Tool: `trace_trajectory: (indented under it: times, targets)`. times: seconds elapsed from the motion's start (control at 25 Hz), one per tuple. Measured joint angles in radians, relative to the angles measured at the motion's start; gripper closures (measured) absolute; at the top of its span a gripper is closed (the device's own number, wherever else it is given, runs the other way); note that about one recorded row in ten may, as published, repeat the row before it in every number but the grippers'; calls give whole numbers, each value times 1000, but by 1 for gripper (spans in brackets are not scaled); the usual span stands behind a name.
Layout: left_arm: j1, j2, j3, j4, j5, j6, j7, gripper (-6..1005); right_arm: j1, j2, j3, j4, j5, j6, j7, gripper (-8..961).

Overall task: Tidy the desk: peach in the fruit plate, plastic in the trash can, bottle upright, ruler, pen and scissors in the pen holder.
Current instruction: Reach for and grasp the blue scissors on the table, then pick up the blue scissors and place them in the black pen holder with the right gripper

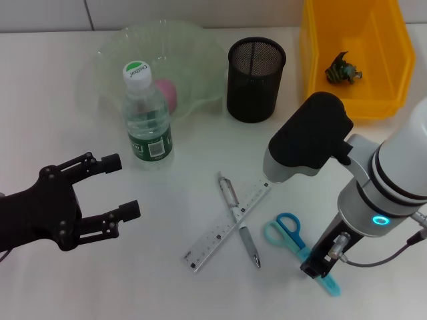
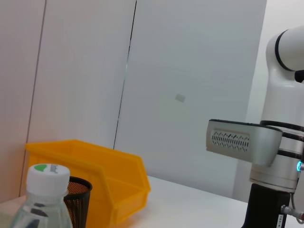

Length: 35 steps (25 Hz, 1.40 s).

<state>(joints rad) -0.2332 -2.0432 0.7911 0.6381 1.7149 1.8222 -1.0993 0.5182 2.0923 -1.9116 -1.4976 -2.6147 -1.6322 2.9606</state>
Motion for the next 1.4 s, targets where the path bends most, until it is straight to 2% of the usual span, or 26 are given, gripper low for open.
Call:
trace_trajectory:
  times: [0.16,0.36,0.72,0.96,1.4]
  targets:
    - [0,0,0,0,0,0,0,157,9,0,0,28,2,-1,1,620]
    - [1,0,1,0,0,1,1,157,10,0,-1,22,4,-2,1,612]
    - [3,0,0,-1,0,1,4,157,23,0,-6,50,5,-1,1,729]
    - [3,0,-2,-2,0,2,4,157,24,0,-5,47,5,-2,1,760]
    - [3,0,-6,-2,0,3,4,157,20,0,0,27,4,-22,-1,761]
